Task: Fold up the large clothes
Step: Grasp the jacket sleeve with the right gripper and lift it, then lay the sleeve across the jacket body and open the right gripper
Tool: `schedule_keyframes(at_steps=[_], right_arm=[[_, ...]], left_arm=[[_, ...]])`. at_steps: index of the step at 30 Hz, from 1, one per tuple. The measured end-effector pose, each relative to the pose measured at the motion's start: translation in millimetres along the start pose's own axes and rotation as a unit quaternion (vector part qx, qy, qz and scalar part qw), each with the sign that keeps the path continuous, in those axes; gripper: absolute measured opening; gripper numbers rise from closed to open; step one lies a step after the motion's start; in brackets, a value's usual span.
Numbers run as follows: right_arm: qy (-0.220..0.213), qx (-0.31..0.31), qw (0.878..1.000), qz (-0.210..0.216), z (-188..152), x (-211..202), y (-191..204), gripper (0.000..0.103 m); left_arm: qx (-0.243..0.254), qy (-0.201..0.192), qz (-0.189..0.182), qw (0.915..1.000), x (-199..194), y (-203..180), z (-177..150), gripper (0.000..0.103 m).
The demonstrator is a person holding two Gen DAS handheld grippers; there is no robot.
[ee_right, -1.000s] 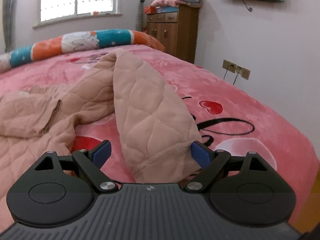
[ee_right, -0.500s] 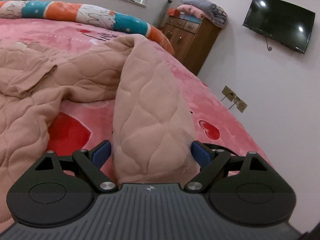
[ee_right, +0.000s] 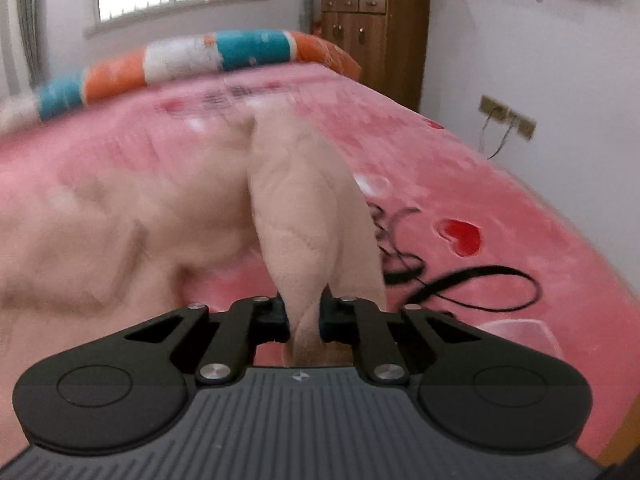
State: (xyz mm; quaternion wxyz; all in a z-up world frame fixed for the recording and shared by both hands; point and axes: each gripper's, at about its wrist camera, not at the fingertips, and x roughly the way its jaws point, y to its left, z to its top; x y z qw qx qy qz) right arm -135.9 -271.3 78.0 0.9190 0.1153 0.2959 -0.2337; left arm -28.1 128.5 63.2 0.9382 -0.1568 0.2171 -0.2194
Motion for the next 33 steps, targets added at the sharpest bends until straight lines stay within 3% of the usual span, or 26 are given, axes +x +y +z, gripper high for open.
schedule_keyframes(at_steps=[7,12,17,21,27,33], right_arm=[[-0.029,0.071,0.987,0.14,72.3,-49.3,42.5,0.012],[-0.034,0.046,0.971,0.232,118.7,-71.4,114.9,0.012],[-0.01,0.014,0.944,0.331,141.6,-68.2,208.7,0.012],[0.053,0.0,0.92,0.388,134.0,-31.2,282.1,0.013],[0.14,0.031,0.897,0.418,88.1,34.3,344.6,0.014],[0.202,0.049,0.894,0.397,46.0,84.1,383.2,0.019]], left_arm=[[-0.052,0.006,0.004,0.9986,0.7,23.4,4.2,0.102],[-0.068,0.006,0.001,0.9977,0.5,31.6,8.2,0.102],[-0.097,0.005,0.006,0.9953,-1.0,45.3,12.2,0.102],[-0.114,0.001,0.011,0.9934,-3.4,54.1,16.3,0.102],[-0.115,-0.001,0.02,0.9931,-3.8,59.6,18.9,0.102],[-0.122,0.016,0.03,0.992,1.5,66.0,16.4,0.102]])
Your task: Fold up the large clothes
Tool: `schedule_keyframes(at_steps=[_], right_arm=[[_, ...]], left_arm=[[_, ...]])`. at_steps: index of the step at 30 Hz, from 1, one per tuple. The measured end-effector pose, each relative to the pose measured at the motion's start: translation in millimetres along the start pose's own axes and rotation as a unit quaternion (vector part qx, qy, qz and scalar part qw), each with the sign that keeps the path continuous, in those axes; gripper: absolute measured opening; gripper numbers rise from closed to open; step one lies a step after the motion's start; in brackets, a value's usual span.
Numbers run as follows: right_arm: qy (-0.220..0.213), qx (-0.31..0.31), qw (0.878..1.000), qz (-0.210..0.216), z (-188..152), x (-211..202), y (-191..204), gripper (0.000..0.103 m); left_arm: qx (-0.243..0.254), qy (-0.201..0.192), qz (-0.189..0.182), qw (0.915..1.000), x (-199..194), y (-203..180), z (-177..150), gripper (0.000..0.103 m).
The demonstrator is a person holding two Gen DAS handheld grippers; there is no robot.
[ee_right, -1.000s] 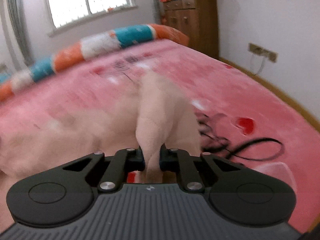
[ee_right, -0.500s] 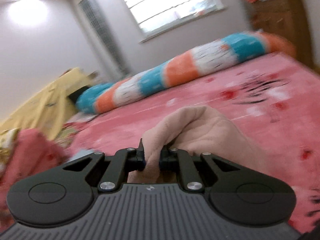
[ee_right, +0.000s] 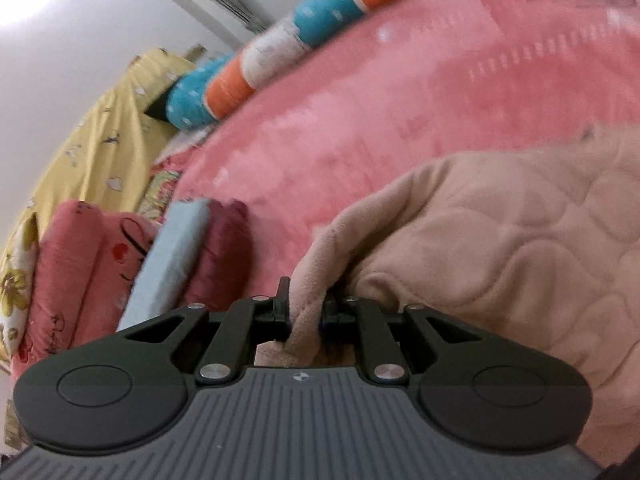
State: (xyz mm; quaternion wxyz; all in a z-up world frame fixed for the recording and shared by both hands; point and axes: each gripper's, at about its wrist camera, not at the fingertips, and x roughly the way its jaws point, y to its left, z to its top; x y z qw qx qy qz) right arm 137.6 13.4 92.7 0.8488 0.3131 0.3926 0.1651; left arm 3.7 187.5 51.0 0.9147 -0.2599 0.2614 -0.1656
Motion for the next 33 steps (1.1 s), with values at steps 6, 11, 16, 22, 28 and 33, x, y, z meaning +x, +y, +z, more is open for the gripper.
schedule_keyframes(at_steps=[6,11,16,22,28,33], right_arm=[[0.013,-0.013,1.0,-0.01,-1.3,12.6,-9.5,0.063],[-0.014,-0.029,0.999,0.011,8.2,-17.5,-7.7,0.088],[-0.082,-0.034,0.996,0.019,11.6,-77.1,-11.6,0.1],[-0.179,-0.004,0.981,-0.075,-16.0,-157.7,-56.9,0.1],[-0.233,0.017,0.954,-0.189,-57.9,-211.1,-112.6,0.1],[-0.285,0.012,0.937,-0.201,-73.3,-211.0,-112.7,0.1]], left_arm=[[0.004,0.009,0.001,1.0,3.4,0.4,-3.5,0.102],[0.007,0.009,0.007,0.9999,5.3,0.0,-6.1,0.102],[0.022,0.007,0.007,0.9997,5.7,-3.1,-9.3,0.102],[0.057,0.003,0.002,0.9984,4.3,-13.2,-13.9,0.102],[0.09,-0.014,-0.004,0.9958,-7.0,-32.7,-5.5,0.102],[0.117,-0.032,0.004,0.9926,-3.2,-58.9,15.4,0.102]])
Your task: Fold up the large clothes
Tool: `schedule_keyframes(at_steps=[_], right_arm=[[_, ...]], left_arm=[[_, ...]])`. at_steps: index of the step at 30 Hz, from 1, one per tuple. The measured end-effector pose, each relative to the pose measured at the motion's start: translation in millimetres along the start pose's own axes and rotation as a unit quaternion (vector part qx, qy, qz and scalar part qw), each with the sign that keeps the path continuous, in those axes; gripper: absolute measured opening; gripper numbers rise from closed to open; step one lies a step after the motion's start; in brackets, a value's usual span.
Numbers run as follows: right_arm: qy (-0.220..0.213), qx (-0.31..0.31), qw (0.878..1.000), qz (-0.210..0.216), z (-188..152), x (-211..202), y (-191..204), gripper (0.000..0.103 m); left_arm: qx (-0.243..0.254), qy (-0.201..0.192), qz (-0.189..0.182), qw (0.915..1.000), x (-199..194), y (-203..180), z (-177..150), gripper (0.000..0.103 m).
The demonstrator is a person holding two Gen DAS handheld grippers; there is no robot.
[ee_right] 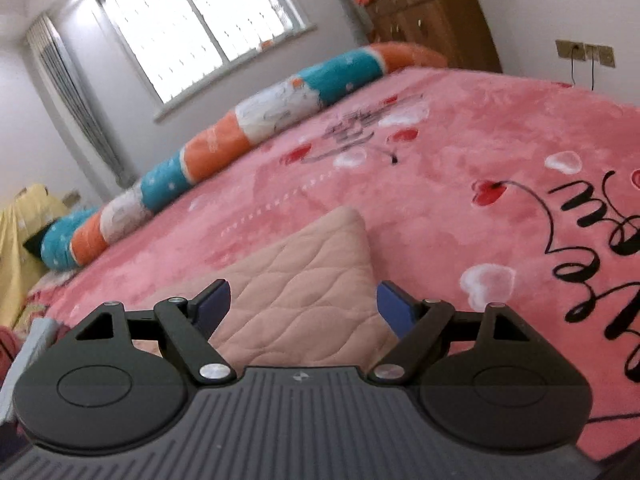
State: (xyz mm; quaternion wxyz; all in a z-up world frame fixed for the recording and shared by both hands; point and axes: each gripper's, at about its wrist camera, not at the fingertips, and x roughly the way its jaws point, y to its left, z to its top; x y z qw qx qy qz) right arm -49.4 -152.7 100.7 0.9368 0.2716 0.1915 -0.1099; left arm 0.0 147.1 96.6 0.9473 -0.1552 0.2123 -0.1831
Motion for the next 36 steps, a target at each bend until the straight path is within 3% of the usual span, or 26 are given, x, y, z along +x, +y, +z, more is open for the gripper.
schedule_keyframes(at_steps=[6,14,19,25,31,36], right_arm=[[-0.046,-0.077,0.996,0.006,6.6,-3.5,-10.7,0.1],[-0.05,-0.136,0.989,0.03,18.5,14.5,-3.9,0.1],[-0.026,-0.187,0.981,0.035,20.2,35.4,5.1,0.1],[0.028,-0.224,0.974,0.005,13.2,57.7,-5.3,0.101],[0.067,-0.243,0.968,-0.022,8.6,73.7,-13.1,0.102],[0.073,-0.224,0.971,-0.035,9.0,82.7,-23.6,0.103]], left_arm=[[0.062,-0.028,0.01,0.9977,37.3,-39.8,25.9,0.102],[0.122,-0.027,0.065,0.9901,121.8,-79.3,29.7,0.097],[0.171,0.015,0.132,0.9762,165.0,-79.5,12.8,0.09],[0.191,0.053,0.191,0.9614,176.3,-51.2,-16.5,0.092],[0.167,0.039,0.187,0.9673,173.1,-32.8,-30.4,0.103],[0.12,0.043,0.159,0.979,178.2,-17.1,-31.1,0.103]])
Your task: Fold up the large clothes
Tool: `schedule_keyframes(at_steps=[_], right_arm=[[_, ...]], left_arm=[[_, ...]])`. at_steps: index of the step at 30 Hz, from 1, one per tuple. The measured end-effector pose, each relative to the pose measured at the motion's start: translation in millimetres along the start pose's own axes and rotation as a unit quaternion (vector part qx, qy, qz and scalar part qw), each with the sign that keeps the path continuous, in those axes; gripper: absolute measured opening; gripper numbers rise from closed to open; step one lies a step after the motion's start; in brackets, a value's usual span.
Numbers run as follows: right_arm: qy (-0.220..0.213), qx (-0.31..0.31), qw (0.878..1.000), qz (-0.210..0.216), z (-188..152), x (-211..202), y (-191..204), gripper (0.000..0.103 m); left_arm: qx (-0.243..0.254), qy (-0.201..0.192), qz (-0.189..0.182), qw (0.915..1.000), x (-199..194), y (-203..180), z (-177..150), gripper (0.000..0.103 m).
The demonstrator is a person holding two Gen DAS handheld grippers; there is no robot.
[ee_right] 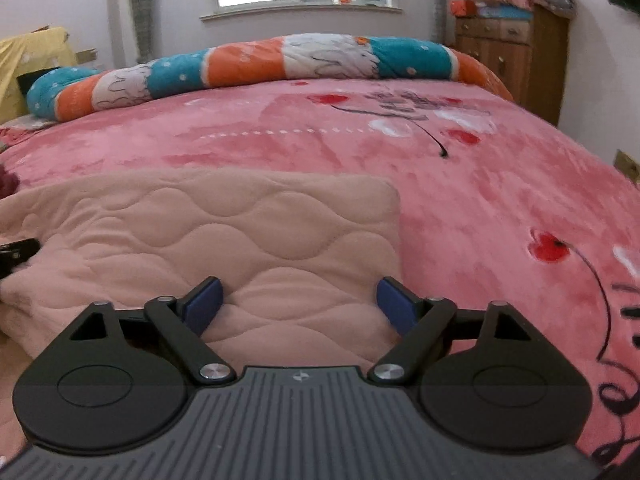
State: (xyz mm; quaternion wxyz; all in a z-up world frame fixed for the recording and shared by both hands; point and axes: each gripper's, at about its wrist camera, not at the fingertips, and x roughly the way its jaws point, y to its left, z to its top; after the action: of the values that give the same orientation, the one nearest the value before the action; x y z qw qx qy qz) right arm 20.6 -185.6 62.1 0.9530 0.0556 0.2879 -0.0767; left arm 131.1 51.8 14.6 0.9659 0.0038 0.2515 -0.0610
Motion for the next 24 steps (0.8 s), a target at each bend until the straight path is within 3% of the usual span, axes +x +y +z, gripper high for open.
schedule_keyframes(at_steps=[5,9,14,19,24], right_arm=[[0.024,0.093,0.994,0.058,-5.0,16.6,-30.1,0.103],[0.018,0.084,0.995,0.052,-4.0,16.2,-25.8,0.103],[0.005,0.103,0.992,0.073,-5.9,16.8,-36.0,0.103],[-0.017,0.139,0.988,0.063,-14.2,-18.2,-39.7,0.103],[-0.039,0.127,0.99,0.045,-23.1,-57.8,-26.5,0.103]], left_arm=[[0.011,-0.005,0.008,0.9999,2.2,-8.4,-4.1,0.103],[0.014,-0.007,0.01,0.9998,2.6,-9.2,-3.9,0.103],[0.012,-0.012,0.008,0.9998,-9.6,-7.2,-0.2,0.103],[0.008,-0.016,0.007,0.9998,-58.9,-1.8,-1.6,0.103],[0.007,-0.008,0.005,0.9999,-114.3,6.8,-21.5,0.103]])
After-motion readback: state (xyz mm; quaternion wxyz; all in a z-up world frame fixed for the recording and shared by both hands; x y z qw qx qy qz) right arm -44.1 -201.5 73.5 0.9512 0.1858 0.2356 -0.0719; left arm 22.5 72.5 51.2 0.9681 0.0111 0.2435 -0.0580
